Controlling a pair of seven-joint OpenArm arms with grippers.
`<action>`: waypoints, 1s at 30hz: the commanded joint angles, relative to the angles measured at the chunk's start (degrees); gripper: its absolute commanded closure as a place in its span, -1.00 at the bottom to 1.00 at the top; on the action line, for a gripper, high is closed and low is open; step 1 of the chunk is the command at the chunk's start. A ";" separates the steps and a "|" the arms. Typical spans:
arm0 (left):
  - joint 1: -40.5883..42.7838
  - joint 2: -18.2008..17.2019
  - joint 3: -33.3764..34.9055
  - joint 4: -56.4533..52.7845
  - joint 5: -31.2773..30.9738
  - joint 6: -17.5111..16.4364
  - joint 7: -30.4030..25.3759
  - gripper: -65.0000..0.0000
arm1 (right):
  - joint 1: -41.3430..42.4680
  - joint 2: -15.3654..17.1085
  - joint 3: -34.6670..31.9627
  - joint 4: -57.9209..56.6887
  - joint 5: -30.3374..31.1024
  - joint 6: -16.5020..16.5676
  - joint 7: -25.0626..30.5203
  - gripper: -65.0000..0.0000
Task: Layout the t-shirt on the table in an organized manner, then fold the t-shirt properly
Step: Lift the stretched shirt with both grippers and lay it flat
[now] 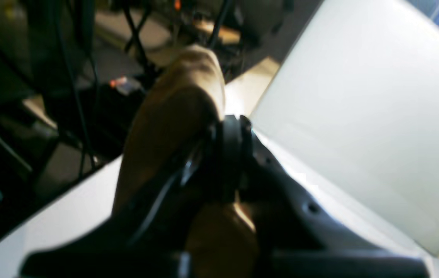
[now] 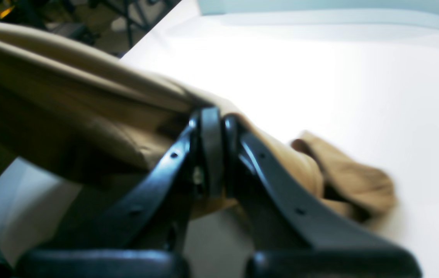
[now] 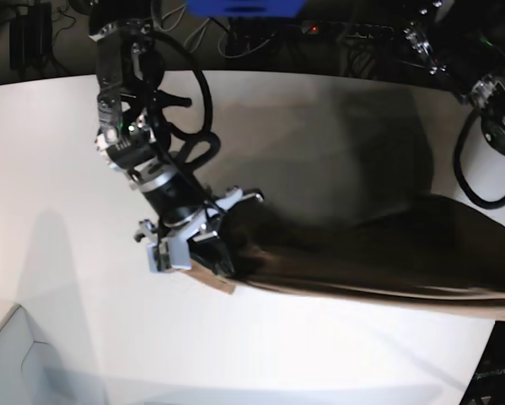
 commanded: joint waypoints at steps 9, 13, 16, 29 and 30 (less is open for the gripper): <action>-2.83 -2.95 -0.10 0.86 0.64 0.27 -2.15 1.00 | -1.69 -2.70 2.71 4.54 2.28 0.13 2.39 1.00; -2.83 -3.13 -0.28 1.21 0.64 0.27 -2.42 1.00 | -2.66 -2.70 2.71 4.90 8.52 0.13 2.39 1.00; -2.74 -3.65 -0.28 1.21 0.37 0.27 -2.42 1.00 | -2.75 -2.70 2.27 5.07 9.66 0.13 2.39 1.00; -12.24 -1.37 15.19 -15.23 0.81 0.27 -2.50 1.00 | 15.45 -2.61 8.60 -11.02 9.66 0.13 1.87 1.00; -14.43 -0.84 16.78 -19.36 1.25 0.27 -2.50 1.00 | 17.47 -2.61 9.40 -14.80 9.66 0.13 1.87 1.00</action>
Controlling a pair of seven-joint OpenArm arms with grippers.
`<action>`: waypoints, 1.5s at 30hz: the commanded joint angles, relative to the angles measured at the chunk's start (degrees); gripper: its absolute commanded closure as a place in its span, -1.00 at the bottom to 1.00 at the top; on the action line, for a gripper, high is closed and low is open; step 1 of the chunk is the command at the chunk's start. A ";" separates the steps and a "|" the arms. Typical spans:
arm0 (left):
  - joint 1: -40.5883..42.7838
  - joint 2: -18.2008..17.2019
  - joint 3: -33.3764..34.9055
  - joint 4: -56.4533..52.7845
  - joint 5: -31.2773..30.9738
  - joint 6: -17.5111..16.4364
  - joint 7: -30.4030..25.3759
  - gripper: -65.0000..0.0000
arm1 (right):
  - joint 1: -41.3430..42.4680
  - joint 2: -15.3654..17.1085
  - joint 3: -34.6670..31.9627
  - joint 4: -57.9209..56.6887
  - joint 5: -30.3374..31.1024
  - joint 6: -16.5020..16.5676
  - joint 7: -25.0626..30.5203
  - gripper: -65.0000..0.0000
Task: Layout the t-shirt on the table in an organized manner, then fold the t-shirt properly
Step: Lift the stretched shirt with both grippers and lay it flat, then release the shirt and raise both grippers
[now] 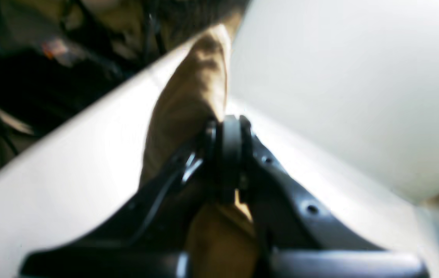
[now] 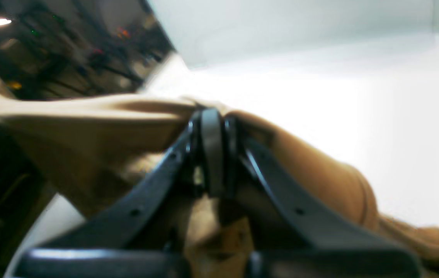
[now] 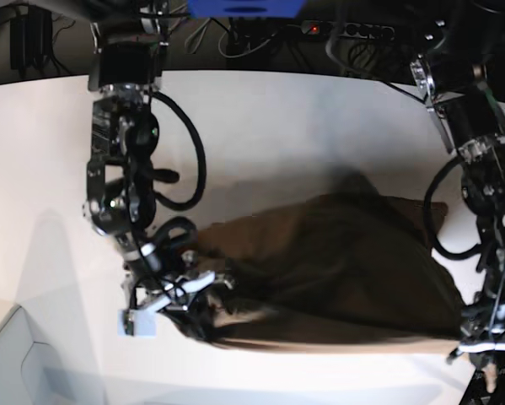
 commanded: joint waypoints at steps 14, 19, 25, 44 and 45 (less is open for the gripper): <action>-20.99 3.73 17.64 -42.99 1.76 0.40 -10.31 -0.13 | 16.86 3.42 9.80 -30.71 0.51 0.22 0.44 0.44; -14.66 1.71 17.64 -36.40 1.76 0.40 -10.31 -0.44 | 12.81 3.42 15.69 -26.93 0.59 0.22 -0.09 0.06; 0.99 -1.90 12.98 -24.88 1.67 0.49 -10.40 -0.40 | 0.50 2.98 17.01 -13.57 0.59 0.22 0.00 -0.05; 13.30 1.97 6.74 -32.80 1.76 0.32 -10.84 0.60 | -16.11 1.93 16.74 -7.15 0.42 0.22 0.53 -0.06; 13.30 2.15 7.00 -32.80 1.76 0.32 -10.84 0.77 | -15.85 2.36 16.66 -7.59 0.42 0.22 0.53 -0.06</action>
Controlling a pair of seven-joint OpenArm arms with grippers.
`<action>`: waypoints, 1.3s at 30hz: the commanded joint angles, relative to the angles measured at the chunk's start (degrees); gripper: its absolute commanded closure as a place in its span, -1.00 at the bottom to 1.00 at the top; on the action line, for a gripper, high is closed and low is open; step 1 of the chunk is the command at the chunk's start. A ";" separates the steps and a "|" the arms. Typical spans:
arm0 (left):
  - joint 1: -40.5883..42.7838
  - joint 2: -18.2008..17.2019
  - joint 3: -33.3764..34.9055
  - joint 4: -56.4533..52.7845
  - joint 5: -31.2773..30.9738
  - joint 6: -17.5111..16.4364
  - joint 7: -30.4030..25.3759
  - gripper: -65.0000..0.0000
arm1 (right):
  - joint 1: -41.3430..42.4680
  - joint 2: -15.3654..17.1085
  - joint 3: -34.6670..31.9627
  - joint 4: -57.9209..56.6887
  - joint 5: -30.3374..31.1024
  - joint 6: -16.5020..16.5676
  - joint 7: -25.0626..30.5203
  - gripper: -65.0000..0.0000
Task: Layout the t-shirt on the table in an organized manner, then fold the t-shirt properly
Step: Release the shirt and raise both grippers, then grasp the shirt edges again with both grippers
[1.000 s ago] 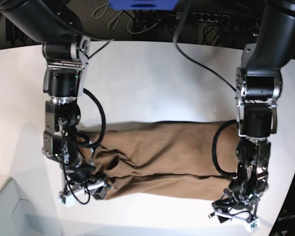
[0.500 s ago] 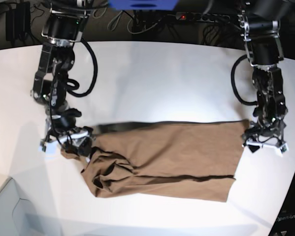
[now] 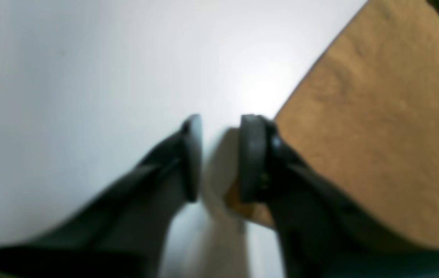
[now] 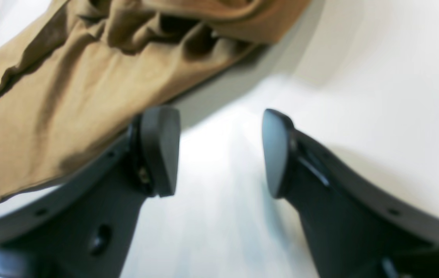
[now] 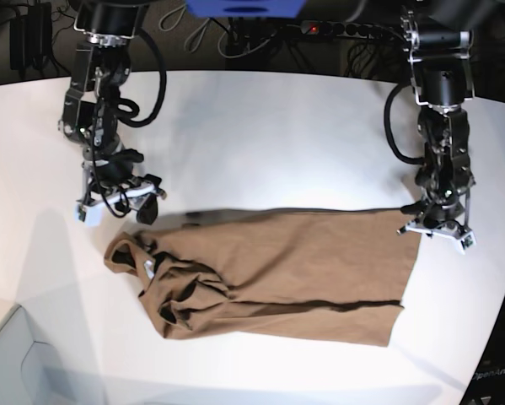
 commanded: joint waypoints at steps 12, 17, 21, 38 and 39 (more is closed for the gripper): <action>0.21 -2.19 0.09 -0.10 -1.54 -0.41 3.63 1.00 | 11.00 7.21 -5.45 -5.26 0.35 0.52 1.36 -0.06; 0.47 -4.22 0.09 -0.10 -1.54 -0.41 3.63 1.00 | 14.17 13.36 -16.35 -3.59 -0.09 0.52 1.45 -0.06; 2.23 -7.12 0.01 -0.01 -1.54 -0.41 3.63 1.00 | 17.42 14.77 -20.75 -3.68 -5.89 0.52 1.45 -0.06; 5.83 -5.80 -3.95 13.18 -1.63 -0.41 6.79 0.68 | 32.45 9.85 -24.70 -25.13 -14.33 0.52 10.24 -0.06; 5.83 -4.83 -3.95 14.85 -1.63 -0.41 8.55 0.55 | 32.45 9.76 -24.70 -25.13 -14.33 0.52 10.15 -0.06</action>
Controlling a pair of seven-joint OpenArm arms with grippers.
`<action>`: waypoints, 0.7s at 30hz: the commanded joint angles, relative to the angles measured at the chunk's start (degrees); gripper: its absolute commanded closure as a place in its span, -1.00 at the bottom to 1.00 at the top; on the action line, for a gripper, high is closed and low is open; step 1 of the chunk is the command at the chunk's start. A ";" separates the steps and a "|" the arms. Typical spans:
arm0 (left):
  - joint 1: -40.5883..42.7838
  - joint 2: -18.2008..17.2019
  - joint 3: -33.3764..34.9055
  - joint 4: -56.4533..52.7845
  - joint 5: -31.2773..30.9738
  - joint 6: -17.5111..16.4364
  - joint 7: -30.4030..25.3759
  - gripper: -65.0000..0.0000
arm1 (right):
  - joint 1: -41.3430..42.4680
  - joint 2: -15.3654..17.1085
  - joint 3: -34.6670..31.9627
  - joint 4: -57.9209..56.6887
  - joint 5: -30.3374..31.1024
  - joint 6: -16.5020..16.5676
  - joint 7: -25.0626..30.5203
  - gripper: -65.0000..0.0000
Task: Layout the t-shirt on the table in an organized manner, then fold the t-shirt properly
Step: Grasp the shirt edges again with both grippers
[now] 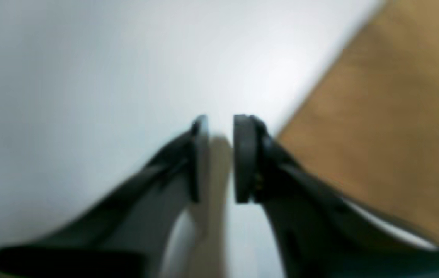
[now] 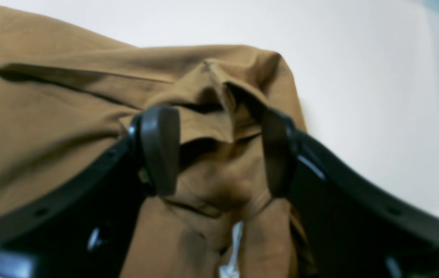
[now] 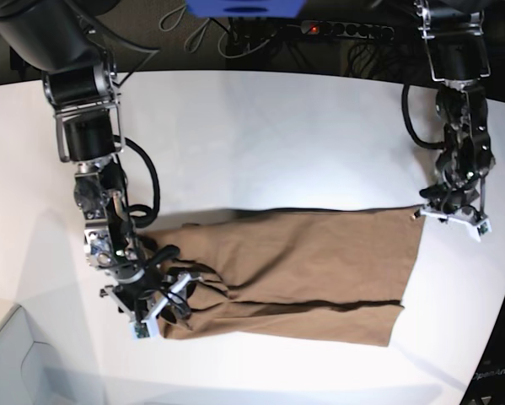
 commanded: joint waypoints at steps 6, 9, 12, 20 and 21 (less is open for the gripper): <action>-1.53 1.72 -0.52 4.97 0.78 0.34 1.20 0.08 | 0.36 0.10 0.48 1.43 0.18 0.06 1.73 -0.06; -1.62 1.72 -0.43 3.47 1.04 0.34 1.20 0.07 | 0.18 0.28 0.57 1.25 -0.17 0.06 1.73 -0.06; -2.76 1.72 -0.43 0.05 1.04 0.34 1.20 0.07 | 0.18 0.28 0.57 0.99 -0.17 0.06 1.73 -0.06; -6.63 2.95 -0.34 -8.92 0.69 0.25 1.20 0.07 | 0.27 0.36 0.57 0.99 -0.17 0.06 1.73 -0.06; -6.72 3.30 -0.34 -8.92 0.96 0.25 1.20 0.07 | 0.27 0.36 0.57 0.99 -0.17 0.06 1.73 -0.06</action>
